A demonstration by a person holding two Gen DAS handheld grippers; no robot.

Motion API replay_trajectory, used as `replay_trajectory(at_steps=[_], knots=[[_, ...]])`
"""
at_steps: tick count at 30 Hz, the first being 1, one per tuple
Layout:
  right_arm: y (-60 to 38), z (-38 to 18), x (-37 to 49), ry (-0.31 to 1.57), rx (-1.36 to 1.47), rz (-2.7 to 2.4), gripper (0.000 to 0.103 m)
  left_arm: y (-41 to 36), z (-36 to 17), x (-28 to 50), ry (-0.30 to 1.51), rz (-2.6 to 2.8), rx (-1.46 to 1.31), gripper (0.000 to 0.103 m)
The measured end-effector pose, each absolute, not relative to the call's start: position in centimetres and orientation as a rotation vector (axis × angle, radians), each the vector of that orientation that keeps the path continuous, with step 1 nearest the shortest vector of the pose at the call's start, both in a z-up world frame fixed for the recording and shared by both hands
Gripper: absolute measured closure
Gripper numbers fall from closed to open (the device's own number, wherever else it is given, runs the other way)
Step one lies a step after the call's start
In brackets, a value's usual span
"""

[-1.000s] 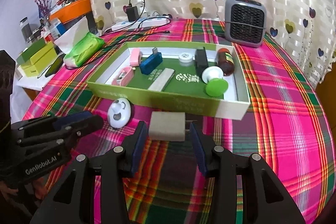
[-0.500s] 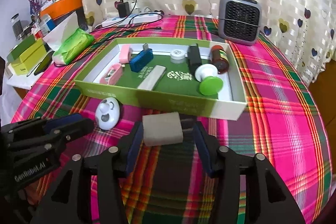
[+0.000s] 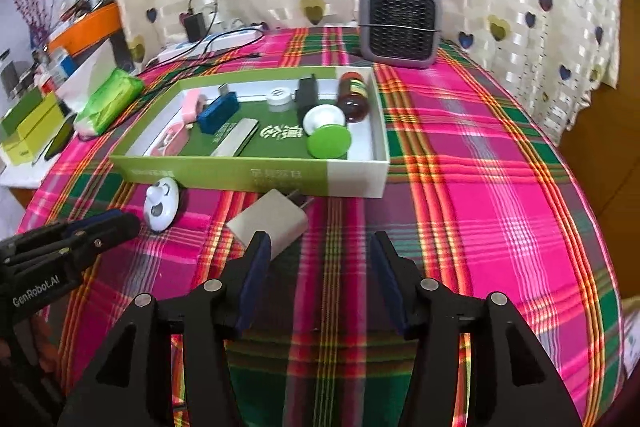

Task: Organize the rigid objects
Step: 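Move the left tool to the white round fan while the right tool approaches the white charger plug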

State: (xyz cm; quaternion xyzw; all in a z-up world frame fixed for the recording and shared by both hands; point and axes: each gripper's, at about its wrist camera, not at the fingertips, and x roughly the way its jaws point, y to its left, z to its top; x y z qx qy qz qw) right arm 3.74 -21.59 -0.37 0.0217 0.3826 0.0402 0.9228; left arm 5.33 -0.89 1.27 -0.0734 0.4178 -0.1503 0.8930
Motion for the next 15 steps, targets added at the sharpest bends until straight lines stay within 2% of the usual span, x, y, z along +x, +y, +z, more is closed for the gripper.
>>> replay_trajectory(at_steps=[15], knots=[[-18.6, -0.5, 6.3, 0.821, 0.123, 0.099, 0.050, -0.7, 1.4, 5.2, 0.867, -0.331, -0.166, 0.078]])
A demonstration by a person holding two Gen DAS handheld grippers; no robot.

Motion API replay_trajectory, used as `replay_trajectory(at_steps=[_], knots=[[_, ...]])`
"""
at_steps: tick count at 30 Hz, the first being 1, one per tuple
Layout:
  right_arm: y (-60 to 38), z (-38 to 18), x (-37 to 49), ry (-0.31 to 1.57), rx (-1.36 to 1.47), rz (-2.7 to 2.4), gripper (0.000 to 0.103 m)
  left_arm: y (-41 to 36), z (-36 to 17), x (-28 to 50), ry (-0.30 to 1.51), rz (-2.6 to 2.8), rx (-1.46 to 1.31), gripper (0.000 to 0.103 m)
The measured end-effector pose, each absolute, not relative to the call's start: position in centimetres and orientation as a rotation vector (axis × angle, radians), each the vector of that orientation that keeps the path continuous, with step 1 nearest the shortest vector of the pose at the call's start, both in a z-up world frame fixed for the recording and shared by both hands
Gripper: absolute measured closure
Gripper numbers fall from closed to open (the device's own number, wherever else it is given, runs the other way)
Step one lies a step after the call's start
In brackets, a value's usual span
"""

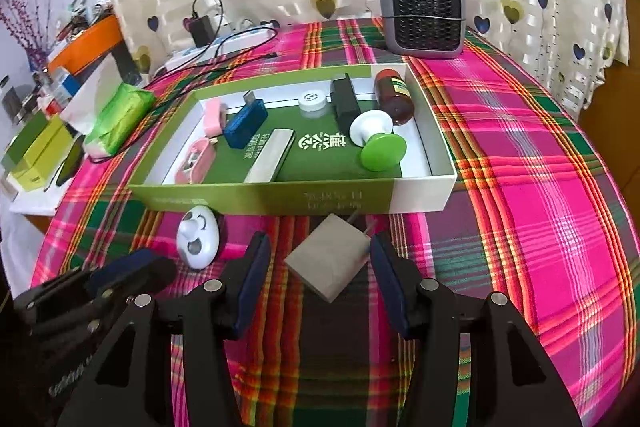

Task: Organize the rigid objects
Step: 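Move the left tool to the white round fan while the right tool approaches the white charger plug, then close the left tool on the white round fan while the right tool grasps the white charger plug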

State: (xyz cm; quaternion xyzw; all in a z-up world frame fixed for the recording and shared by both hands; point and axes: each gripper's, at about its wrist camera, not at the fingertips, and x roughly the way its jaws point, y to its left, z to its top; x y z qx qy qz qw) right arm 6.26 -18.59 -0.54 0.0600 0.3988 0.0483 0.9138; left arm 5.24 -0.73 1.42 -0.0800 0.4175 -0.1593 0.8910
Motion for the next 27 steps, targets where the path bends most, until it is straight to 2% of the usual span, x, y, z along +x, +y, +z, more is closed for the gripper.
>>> replay_trajectory(at_steps=[22, 25, 27], knots=[[-20.7, -1.8, 5.8, 0.859, 0.076, 0.006, 0.050, -0.5, 1.4, 6.7, 0.900, -0.357, -0.202, 0.078], [-21.0, -1.8, 5.8, 0.858, 0.072, 0.005, 0.050, -0.6, 1.4, 7.1, 0.909, -0.378, -0.210, 0.070], [-21.2, -1.8, 5.8, 0.857, 0.081, 0.012, 0.050, -0.7, 1.3, 7.2, 0.914, -0.390, -0.212, 0.069]])
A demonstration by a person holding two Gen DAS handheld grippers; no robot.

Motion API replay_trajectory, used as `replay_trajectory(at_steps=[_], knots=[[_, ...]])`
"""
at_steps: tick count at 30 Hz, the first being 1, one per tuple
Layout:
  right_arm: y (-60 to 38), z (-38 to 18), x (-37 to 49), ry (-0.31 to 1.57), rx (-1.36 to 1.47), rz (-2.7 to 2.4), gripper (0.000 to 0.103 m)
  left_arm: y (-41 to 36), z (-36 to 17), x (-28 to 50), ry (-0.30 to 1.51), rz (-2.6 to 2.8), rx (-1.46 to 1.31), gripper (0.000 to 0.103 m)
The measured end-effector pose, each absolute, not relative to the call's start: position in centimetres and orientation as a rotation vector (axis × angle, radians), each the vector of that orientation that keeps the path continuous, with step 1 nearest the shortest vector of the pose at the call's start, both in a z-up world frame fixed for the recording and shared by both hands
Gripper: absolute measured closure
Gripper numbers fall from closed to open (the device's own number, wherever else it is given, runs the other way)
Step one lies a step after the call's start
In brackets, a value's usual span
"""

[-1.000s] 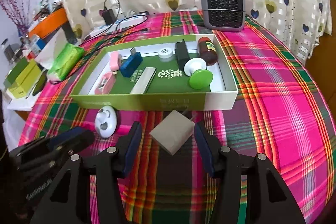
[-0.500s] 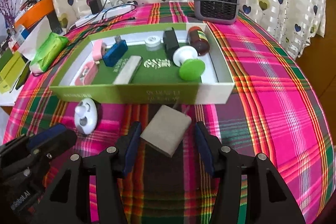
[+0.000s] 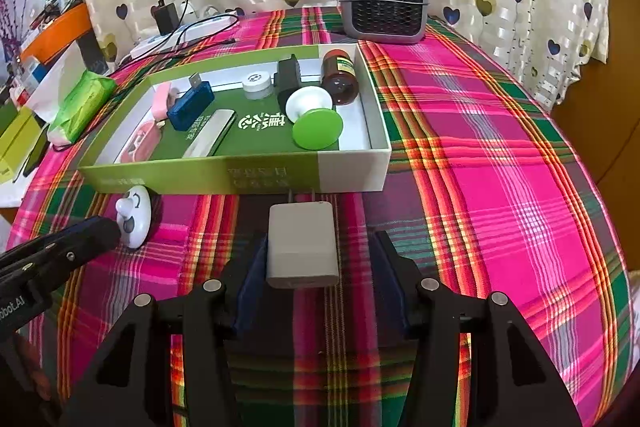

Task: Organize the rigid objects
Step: 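Close the left tool on the white round fan while the right tool grasps the white charger plug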

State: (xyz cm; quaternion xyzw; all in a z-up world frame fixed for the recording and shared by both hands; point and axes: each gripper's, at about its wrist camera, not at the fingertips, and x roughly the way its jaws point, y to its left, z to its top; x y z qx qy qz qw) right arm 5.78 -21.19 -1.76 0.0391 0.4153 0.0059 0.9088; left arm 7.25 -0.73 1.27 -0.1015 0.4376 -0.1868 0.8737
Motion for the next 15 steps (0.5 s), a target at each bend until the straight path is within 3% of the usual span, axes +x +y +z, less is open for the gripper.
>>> replay_trajectory(at_steps=[15], knots=[[-21.6, -1.8, 5.8, 0.852, 0.098, 0.041, 0.050, -1.8, 0.7, 8.9, 0.943, -0.380, -0.178, 0.064]])
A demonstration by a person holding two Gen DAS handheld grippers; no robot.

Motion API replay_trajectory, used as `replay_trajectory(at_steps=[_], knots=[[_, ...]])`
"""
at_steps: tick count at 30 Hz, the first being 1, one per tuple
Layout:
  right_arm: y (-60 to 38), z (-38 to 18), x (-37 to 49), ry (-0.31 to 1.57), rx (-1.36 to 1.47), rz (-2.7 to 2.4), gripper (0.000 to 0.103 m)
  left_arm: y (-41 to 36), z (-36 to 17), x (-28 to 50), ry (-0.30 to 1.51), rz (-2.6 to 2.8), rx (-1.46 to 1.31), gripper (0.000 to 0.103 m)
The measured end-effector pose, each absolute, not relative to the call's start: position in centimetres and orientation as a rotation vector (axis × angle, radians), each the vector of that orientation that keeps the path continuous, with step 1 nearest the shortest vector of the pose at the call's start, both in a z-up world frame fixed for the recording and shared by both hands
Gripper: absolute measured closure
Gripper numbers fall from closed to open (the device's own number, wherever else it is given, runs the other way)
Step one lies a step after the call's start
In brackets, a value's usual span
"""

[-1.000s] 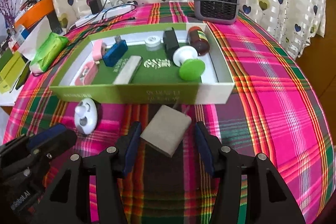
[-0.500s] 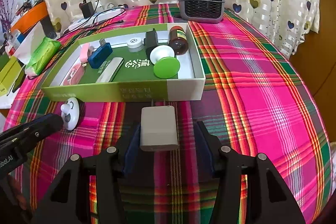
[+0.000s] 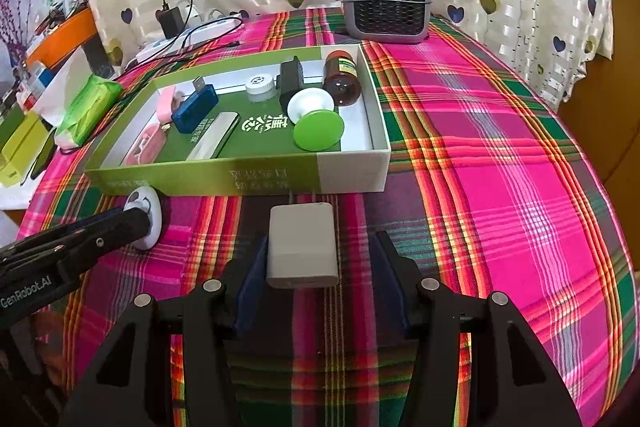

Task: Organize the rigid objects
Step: 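Close the left tool on the white round fan while the right tool grasps the white charger plug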

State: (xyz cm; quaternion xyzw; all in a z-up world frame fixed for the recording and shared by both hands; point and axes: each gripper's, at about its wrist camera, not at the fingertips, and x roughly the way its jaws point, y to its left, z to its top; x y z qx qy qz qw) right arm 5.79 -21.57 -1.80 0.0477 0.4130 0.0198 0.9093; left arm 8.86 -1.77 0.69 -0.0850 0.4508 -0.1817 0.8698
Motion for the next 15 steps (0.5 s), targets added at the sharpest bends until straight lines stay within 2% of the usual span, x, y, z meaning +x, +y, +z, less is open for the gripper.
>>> replay_trajectory(at_steps=[15], knots=[[-22.0, -1.8, 5.8, 0.845, 0.135, 0.061, 0.050, -3.5, 0.6, 9.0, 0.943, -0.328, -0.083, 0.063]])
